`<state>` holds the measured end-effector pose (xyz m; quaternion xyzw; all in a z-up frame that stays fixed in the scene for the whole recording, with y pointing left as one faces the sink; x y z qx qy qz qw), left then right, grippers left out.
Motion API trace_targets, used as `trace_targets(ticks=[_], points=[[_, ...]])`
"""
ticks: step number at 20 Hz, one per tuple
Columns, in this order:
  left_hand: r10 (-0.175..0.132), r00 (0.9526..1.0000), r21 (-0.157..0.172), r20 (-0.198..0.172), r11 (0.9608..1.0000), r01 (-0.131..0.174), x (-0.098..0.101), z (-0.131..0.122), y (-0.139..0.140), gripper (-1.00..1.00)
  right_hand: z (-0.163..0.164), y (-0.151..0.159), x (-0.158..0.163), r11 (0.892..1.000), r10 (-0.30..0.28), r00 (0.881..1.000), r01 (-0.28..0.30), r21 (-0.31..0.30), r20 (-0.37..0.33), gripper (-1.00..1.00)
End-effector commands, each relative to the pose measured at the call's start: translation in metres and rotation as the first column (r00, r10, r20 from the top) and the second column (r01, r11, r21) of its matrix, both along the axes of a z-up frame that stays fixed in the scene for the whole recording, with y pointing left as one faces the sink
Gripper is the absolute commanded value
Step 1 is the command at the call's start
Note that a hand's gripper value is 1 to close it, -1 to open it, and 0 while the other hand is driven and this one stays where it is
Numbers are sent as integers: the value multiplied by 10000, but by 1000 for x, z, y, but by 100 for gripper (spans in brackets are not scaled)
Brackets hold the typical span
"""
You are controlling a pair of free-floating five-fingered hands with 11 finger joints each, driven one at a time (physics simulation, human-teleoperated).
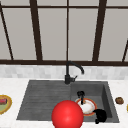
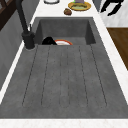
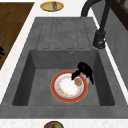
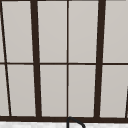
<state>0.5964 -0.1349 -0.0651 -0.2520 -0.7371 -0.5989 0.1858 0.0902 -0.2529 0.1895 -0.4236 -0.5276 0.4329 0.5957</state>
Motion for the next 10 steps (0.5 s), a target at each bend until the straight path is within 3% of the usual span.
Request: trace_targets(ticks=[1, 4, 10], points=[[-12, 9932, 195, 1168, 9998, -11, -11, 11, -14, -100, 0, 0, 0, 10000, 0, 10000, 0, 0, 0, 0], [31, 9871, 175, 1602, 9998, -59, -23, 22, -19, -100, 0, 0, 0, 10000, 0, 10000, 0, 0, 0, 0], [285, 9923, -58, 1208, 9996, -280, -71, 18, -15, -100, 0, 0, 0, 10000, 0, 10000, 0, 0, 0, 0]])
